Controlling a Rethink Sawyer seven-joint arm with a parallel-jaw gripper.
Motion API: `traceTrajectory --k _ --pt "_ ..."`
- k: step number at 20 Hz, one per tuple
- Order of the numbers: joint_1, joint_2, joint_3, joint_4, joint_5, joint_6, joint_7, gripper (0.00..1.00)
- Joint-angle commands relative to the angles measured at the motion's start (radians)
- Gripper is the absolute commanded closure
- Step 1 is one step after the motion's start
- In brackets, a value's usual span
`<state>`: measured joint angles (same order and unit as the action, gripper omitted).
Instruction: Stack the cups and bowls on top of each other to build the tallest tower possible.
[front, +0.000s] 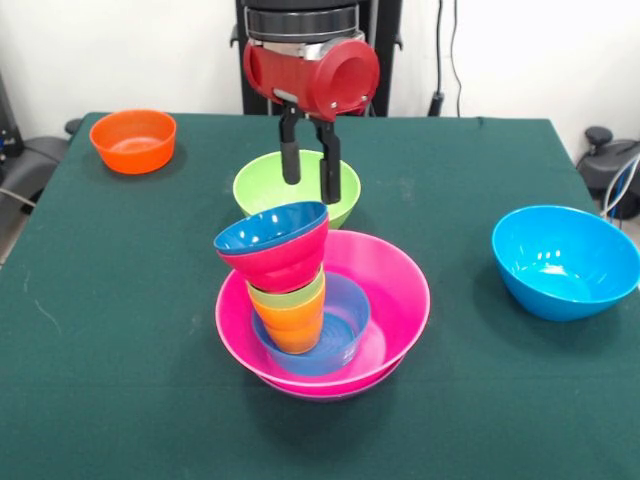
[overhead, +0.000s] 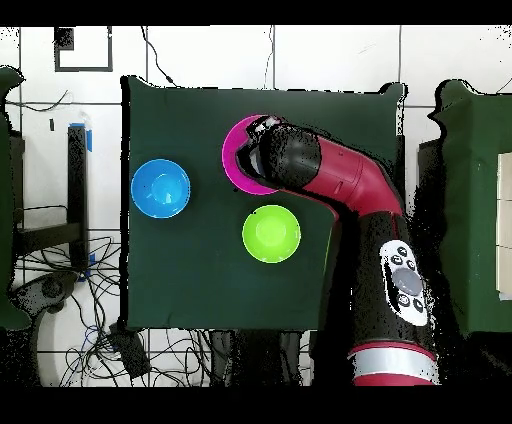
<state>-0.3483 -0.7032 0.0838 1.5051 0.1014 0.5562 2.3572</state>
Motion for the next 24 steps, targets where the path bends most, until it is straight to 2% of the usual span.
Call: traceTrajectory --k 1,11,24 --pt "-0.035 0.075 0.071 0.056 -0.052 -0.004 -0.050 0.00" --pt "-0.051 0.091 0.106 0.068 -0.049 -0.068 -0.034 0.00" --pt "-0.014 0.070 0.099 0.075 -0.026 -0.060 0.017 0.00"
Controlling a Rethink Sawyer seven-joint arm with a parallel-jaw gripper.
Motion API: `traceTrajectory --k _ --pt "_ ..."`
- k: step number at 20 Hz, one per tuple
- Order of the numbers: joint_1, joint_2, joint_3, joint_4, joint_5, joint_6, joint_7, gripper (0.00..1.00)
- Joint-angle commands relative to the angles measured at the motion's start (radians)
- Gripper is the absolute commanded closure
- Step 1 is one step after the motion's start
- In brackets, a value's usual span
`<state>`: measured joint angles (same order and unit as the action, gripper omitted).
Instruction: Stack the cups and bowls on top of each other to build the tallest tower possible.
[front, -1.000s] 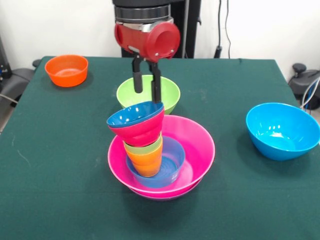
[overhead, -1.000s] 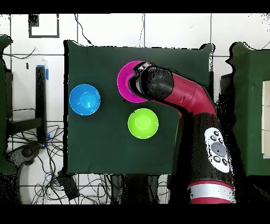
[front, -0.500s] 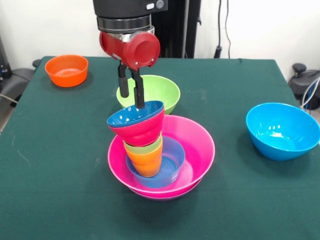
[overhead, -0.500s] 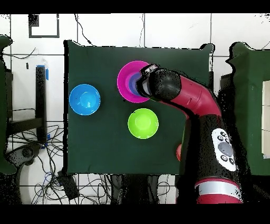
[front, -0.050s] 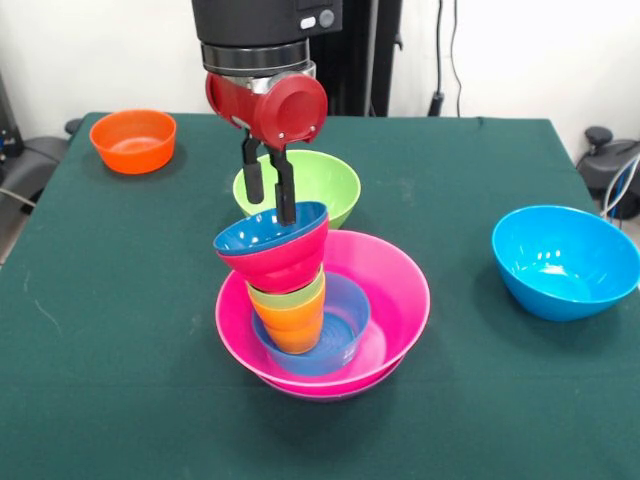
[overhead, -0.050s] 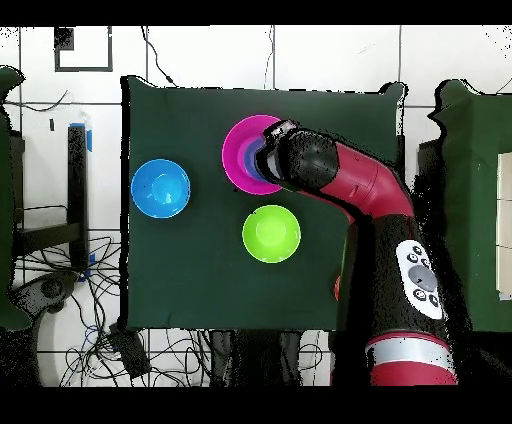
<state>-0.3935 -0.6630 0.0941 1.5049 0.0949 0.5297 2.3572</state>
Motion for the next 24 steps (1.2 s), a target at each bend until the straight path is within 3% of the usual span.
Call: traceTrajectory --k 1,24 --pt "0.033 0.027 0.087 0.077 -0.018 -0.031 0.020 0.00" --pt "0.038 0.065 0.103 0.075 -0.004 -0.141 0.051 0.00"
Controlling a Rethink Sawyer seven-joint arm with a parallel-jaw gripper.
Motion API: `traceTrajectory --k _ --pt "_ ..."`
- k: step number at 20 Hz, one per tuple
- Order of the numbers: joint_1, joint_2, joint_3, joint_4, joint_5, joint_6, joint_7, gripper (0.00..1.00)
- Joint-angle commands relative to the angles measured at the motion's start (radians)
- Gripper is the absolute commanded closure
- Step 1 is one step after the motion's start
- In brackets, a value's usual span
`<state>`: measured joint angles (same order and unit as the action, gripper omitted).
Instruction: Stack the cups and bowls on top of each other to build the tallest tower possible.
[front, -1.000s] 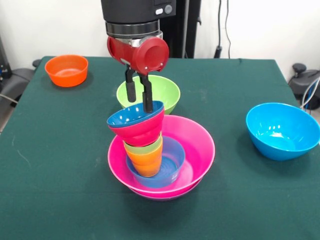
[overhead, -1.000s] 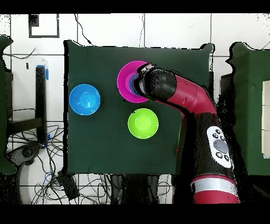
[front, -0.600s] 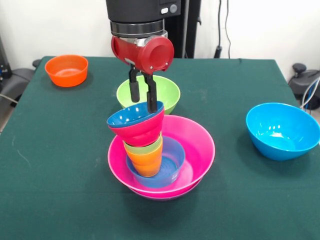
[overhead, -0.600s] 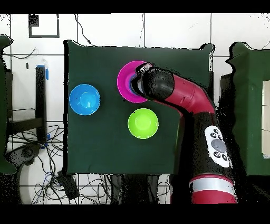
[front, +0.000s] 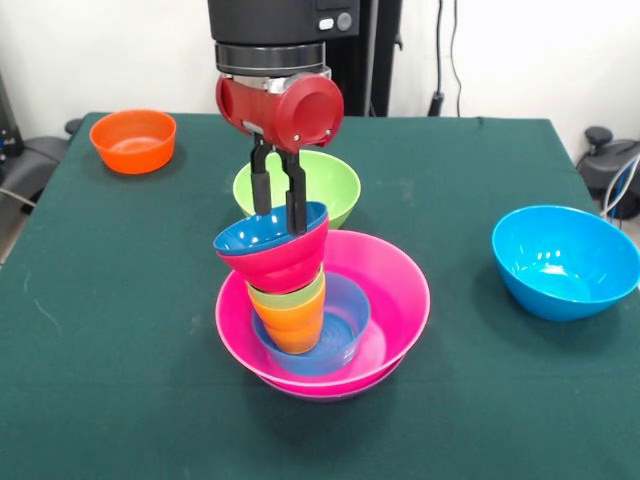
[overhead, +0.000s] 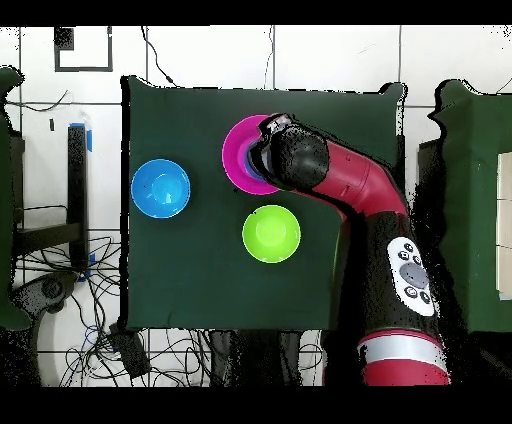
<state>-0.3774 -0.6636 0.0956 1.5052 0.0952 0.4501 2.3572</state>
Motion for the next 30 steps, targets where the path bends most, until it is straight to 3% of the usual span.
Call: traceTrajectory --k 1,24,30 --pt "0.020 0.067 0.104 0.073 -0.004 -0.063 0.050 0.00" --pt "0.006 0.087 0.147 0.082 0.017 -0.105 0.066 0.00" --pt "0.021 0.085 0.118 0.068 0.009 -0.092 0.074 0.00"
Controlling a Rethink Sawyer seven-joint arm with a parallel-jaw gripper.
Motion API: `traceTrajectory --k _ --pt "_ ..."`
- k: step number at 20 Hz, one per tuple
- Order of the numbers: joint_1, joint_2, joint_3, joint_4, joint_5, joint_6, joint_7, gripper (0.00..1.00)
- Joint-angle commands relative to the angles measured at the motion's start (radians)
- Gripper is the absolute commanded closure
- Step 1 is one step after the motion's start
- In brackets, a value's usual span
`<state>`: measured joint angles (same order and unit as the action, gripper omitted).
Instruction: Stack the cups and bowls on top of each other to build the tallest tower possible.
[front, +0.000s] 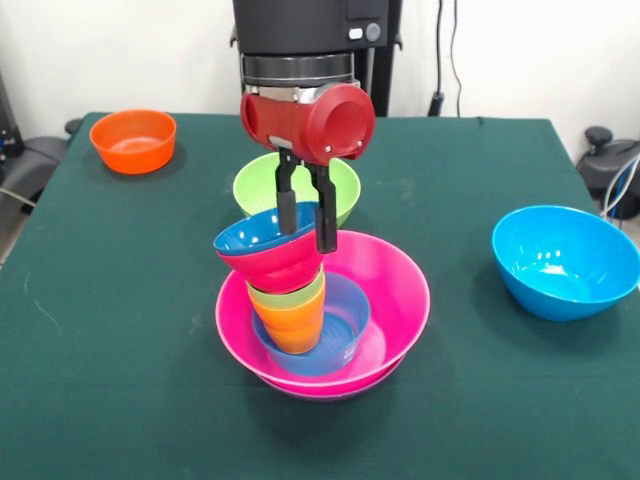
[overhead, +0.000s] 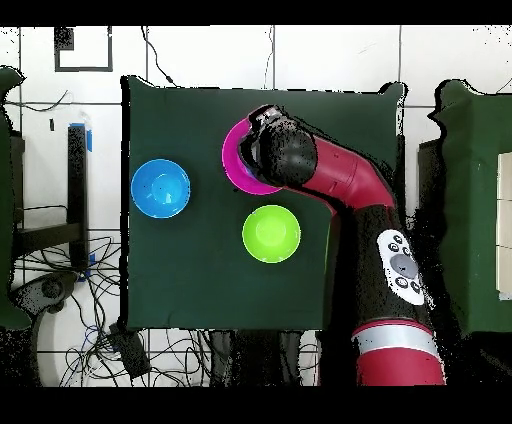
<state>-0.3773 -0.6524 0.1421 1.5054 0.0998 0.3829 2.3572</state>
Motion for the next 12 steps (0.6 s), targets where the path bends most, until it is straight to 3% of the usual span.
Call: traceTrajectory --k 1,4,6,12 --pt "0.025 0.073 0.066 0.067 0.000 -0.024 0.073 1.00" --pt "0.046 0.066 0.035 0.051 -0.022 -0.009 0.064 1.00" --pt "0.028 0.057 0.056 0.050 -0.013 0.055 0.034 1.00" --pt "0.015 0.035 0.065 0.075 -0.011 0.059 0.027 1.00"
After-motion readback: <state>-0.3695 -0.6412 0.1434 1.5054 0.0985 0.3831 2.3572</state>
